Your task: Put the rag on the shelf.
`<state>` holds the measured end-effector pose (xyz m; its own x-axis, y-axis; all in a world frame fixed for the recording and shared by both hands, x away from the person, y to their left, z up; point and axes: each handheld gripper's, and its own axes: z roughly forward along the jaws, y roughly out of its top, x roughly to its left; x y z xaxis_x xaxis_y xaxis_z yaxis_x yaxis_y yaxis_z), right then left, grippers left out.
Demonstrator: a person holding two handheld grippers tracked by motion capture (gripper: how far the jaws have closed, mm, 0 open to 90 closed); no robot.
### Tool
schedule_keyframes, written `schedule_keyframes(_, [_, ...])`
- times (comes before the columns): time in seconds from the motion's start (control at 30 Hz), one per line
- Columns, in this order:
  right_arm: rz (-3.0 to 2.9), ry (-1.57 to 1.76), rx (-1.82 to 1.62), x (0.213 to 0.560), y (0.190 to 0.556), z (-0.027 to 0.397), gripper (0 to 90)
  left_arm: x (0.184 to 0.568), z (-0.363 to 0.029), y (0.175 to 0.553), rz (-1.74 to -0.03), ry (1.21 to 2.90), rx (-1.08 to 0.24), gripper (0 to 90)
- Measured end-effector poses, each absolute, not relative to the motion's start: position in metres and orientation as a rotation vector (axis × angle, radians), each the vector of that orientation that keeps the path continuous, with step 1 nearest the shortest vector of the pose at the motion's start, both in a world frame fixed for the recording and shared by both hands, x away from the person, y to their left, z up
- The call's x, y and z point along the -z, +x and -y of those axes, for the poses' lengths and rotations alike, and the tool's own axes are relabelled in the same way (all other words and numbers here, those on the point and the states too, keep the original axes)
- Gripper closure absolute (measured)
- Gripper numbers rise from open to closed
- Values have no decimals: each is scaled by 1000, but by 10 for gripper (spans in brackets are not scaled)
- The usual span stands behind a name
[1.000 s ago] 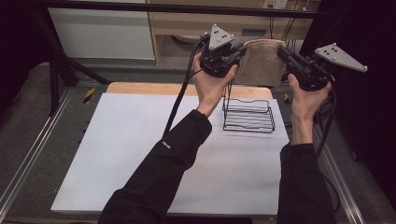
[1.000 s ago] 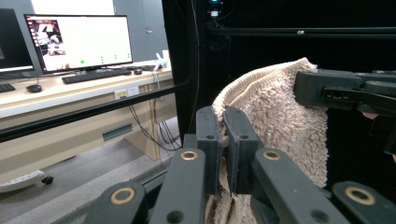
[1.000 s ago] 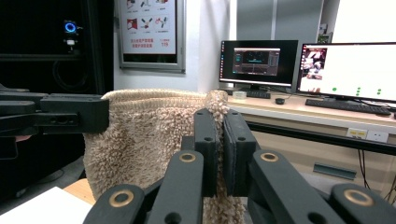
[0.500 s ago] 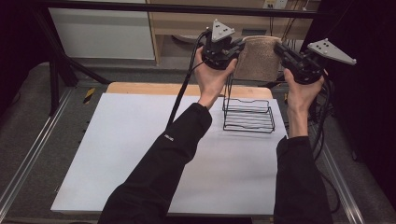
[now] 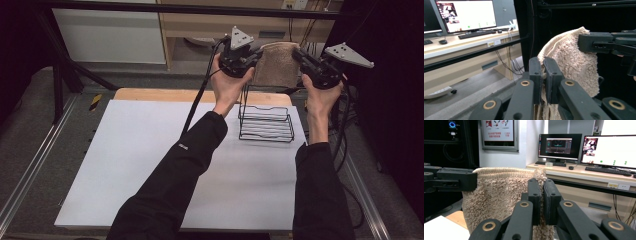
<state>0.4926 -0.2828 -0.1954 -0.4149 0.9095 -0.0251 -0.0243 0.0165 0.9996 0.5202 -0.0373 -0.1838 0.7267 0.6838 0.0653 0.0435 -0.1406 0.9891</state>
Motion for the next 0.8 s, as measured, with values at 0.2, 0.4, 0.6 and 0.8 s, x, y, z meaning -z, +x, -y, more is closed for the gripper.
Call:
schedule_keyframes(0.2, [-1534, 958, -1490, 204, 494, 290, 860, 193, 43, 521, -587, 1667, -613, 853])
schedule_keyframes(0.4, [-1551, 972, -1506, 217, 488, 297, 857, 204, 44, 519, -564, 1699, -595, 853])
schedule_keyframes(0.6, [-1572, 989, -1500, 225, 481, 299, 851, 210, 42, 510, -526, 1722, -585, 852])
schedule_keyframes(0.8, [-1572, 995, -1511, 228, 472, 300, 841, 211, 42, 504, -509, 1729, -558, 851])
